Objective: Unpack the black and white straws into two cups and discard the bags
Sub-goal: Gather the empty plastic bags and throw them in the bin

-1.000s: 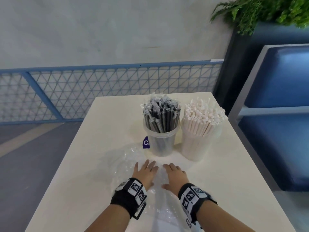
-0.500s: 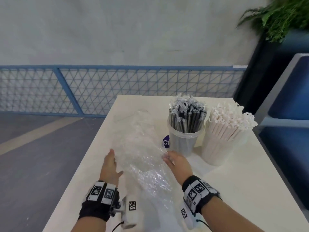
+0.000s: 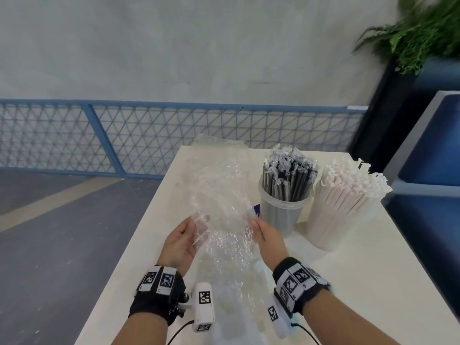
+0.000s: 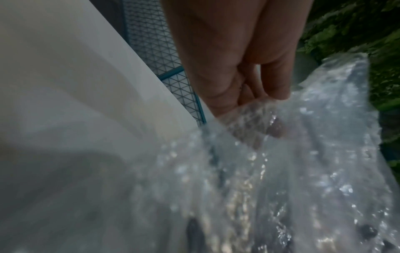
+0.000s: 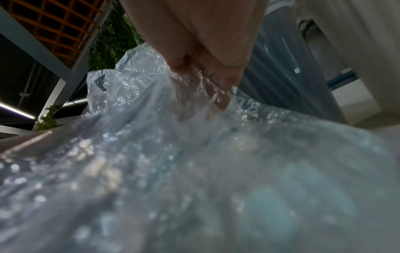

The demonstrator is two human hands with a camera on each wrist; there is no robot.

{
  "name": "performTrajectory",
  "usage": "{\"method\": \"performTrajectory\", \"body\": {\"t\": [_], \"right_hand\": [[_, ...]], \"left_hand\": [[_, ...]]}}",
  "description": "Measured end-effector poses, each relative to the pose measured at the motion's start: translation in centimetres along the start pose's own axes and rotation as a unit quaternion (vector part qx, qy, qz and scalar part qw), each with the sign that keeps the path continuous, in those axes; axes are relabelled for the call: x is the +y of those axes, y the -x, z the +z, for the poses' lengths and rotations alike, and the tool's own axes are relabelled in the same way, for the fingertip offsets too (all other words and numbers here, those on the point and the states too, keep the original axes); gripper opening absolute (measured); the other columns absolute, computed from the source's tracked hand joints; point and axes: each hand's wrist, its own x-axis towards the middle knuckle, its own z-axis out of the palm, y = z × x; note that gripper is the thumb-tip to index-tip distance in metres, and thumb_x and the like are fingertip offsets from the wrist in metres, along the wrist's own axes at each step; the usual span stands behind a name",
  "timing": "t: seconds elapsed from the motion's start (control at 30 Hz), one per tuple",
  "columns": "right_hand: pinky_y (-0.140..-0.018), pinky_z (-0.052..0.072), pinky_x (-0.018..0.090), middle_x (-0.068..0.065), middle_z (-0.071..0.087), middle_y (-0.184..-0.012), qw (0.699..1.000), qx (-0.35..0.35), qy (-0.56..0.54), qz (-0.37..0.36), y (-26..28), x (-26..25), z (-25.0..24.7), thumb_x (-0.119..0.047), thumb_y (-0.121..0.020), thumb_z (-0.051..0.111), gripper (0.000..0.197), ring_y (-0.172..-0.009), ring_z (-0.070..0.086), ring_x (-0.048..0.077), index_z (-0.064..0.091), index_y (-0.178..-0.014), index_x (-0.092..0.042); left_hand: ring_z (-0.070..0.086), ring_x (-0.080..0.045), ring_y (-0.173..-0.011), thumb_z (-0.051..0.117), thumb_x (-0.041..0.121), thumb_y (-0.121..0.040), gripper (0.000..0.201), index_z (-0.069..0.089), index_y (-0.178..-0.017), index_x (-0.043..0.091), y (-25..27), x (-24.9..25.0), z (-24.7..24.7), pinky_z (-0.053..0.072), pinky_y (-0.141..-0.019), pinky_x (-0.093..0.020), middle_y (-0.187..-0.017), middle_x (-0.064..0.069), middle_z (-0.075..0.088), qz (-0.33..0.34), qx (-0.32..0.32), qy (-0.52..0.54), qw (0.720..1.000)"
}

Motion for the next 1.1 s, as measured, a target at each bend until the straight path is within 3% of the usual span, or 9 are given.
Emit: {"method": "performTrajectory", "body": {"t": [0.1,0.27,0.47,0.6,0.7,0.77,0.87,0.97,1.1], "right_hand": [[-0.095,0.046,0.030,0.009,0.064,-0.106,0.999,0.035,-0.038,0.015,-0.2,0.0,0.5,-0.025,-0.100,0.031,0.036,-0.096,0.059,0.017,0.050,-0.130,-0.020],[-0.089,0.050,0.037,-0.008,0.062,-0.093,0.989,0.110,-0.095,-0.005,-0.8,-0.9,0.9,-0.025,-0.100,0.032,0.026,-0.089,0.056,0.006,0.057,-0.095,-0.027],[-0.087,0.038,0.023,-0.002,0.052,-0.102,0.994,0.067,-0.075,0.032,-2.2,-1.8,2.3,-0.021,-0.097,0.041,0.021,-0.096,0.050,0.007,0.055,-0.083,-0.018],[-0.085,0.052,0.040,0.007,0.062,-0.099,0.982,0.093,-0.139,0.085,-1.9,-2.3,3.1,-0.022,-0.097,0.043,0.012,-0.084,0.063,0.019,0.050,-0.088,-0.021],[-0.079,0.053,0.042,0.008,0.060,-0.088,0.979,0.157,-0.111,0.073,-1.4,-2.6,3.4,-0.017,-0.093,0.050,0.004,-0.080,0.061,0.025,0.047,-0.092,-0.019],[-0.075,0.052,0.032,0.003,0.053,-0.086,0.976,0.173,-0.114,0.065,-1.1,-3.0,3.6,-0.014,-0.088,0.058,0.023,-0.079,0.058,0.021,0.043,-0.105,-0.018],[-0.076,0.055,0.035,0.002,0.047,-0.092,0.980,0.103,-0.151,0.075,-0.7,-3.4,2.8,-0.015,-0.085,0.064,0.051,-0.081,0.054,0.017,0.039,-0.129,-0.016],[-0.071,0.058,0.032,0.013,0.051,-0.109,0.974,-0.034,-0.210,0.072,-0.1,-4.0,1.0,-0.012,-0.087,0.060,0.055,-0.088,0.062,0.022,0.040,-0.133,-0.033],[-0.061,0.053,0.026,0.009,0.053,-0.074,0.963,-0.078,-0.247,0.076,1.1,-3.8,-0.5,0.005,-0.087,0.051,0.045,-0.052,0.044,0.005,0.059,-0.114,-0.030]], "left_hand": [[0.068,-0.014,-0.075,0.061,0.006,-0.081,0.009,0.066,-0.088,0.009,-0.7,0.4,-0.2,0.058,-0.065,-0.021,-0.087,-0.008,0.070,0.016,0.076,-0.019,0.997],[0.054,-0.012,-0.060,0.040,-0.010,-0.091,0.030,0.050,-0.072,0.010,-0.8,1.5,-1.0,0.050,-0.052,-0.017,-0.092,-0.009,0.066,0.044,0.085,-0.146,0.985],[0.049,-0.011,-0.057,0.038,-0.002,-0.095,0.032,0.045,-0.068,0.014,0.0,2.2,0.2,0.053,-0.060,-0.022,-0.111,-0.012,0.070,-0.048,-0.053,-0.142,0.987],[0.061,-0.017,-0.070,0.037,0.010,-0.096,0.031,0.049,-0.068,0.014,0.5,3.3,0.8,0.053,-0.074,-0.036,-0.114,-0.017,0.068,-0.055,-0.069,-0.136,0.987],[0.061,-0.017,-0.079,0.057,0.054,-0.081,0.041,0.056,-0.084,0.014,0.6,3.9,0.6,0.053,-0.076,-0.034,-0.104,-0.005,0.070,-0.044,-0.083,-0.189,0.978],[0.062,-0.017,-0.082,0.072,0.041,-0.075,0.035,0.058,-0.096,0.016,0.4,4.1,0.2,0.055,-0.072,-0.029,-0.094,-0.005,0.067,-0.004,-0.085,-0.262,0.961],[0.056,-0.013,-0.066,0.058,0.005,-0.088,0.029,0.058,-0.114,0.019,-0.5,4.7,-0.7,0.054,-0.061,-0.028,-0.082,-0.004,0.064,-0.026,-0.086,-0.268,0.959],[0.050,-0.009,-0.058,0.054,0.006,-0.089,0.036,0.059,-0.118,0.027,-0.7,5.4,-1.3,0.052,-0.054,-0.025,-0.079,-0.001,0.069,-0.091,-0.111,-0.267,0.953],[0.040,-0.004,-0.036,0.058,0.010,-0.077,0.049,0.055,-0.117,0.040,-0.1,4.5,-1.2,0.035,-0.035,-0.014,-0.070,-0.007,0.071,-0.119,-0.136,-0.207,0.961]]}}
